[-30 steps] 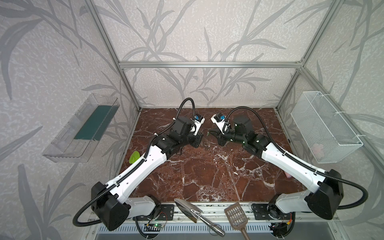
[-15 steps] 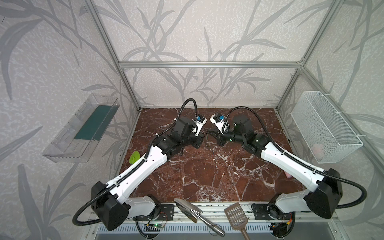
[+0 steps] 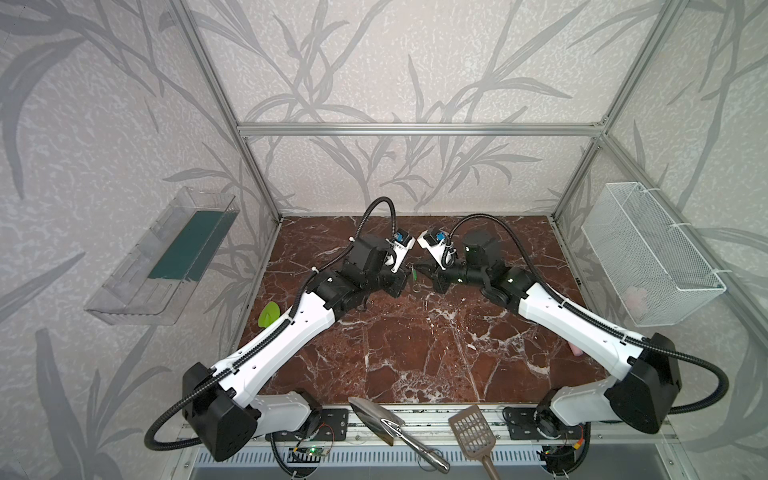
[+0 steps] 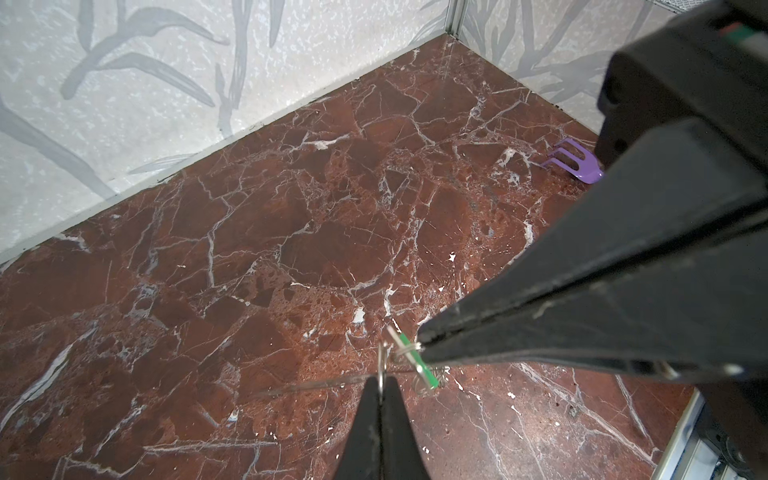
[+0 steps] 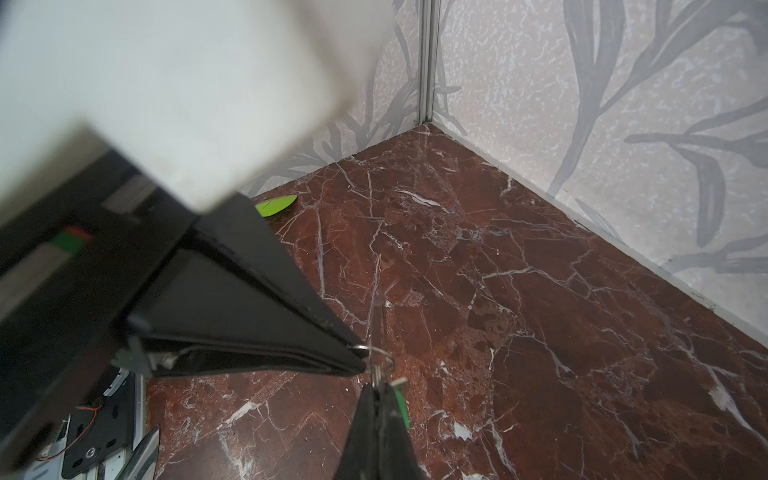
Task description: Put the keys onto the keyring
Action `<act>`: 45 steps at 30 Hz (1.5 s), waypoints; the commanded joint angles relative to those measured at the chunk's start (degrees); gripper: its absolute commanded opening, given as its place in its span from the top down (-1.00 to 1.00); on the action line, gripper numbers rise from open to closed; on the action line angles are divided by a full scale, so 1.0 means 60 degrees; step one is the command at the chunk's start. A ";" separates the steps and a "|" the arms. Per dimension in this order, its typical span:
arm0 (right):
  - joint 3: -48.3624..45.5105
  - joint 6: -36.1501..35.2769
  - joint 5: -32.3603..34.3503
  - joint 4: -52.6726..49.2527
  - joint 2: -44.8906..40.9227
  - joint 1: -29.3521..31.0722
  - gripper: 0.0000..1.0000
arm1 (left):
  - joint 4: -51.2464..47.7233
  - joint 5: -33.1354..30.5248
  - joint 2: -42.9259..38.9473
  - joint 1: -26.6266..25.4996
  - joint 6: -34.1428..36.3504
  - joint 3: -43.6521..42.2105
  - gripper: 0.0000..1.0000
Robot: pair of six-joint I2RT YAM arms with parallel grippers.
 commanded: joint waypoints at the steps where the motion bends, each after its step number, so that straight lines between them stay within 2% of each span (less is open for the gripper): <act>1: 0.0316 0.0013 -0.0100 0.0167 0.0033 0.0014 1.00 | 0.0066 0.0079 -0.0069 -0.0043 0.0163 0.0441 1.00; 45: -0.0034 0.0158 0.0377 0.0591 -0.0421 0.0004 1.00 | -0.0304 0.0007 0.0180 -0.0203 0.0252 0.0517 1.00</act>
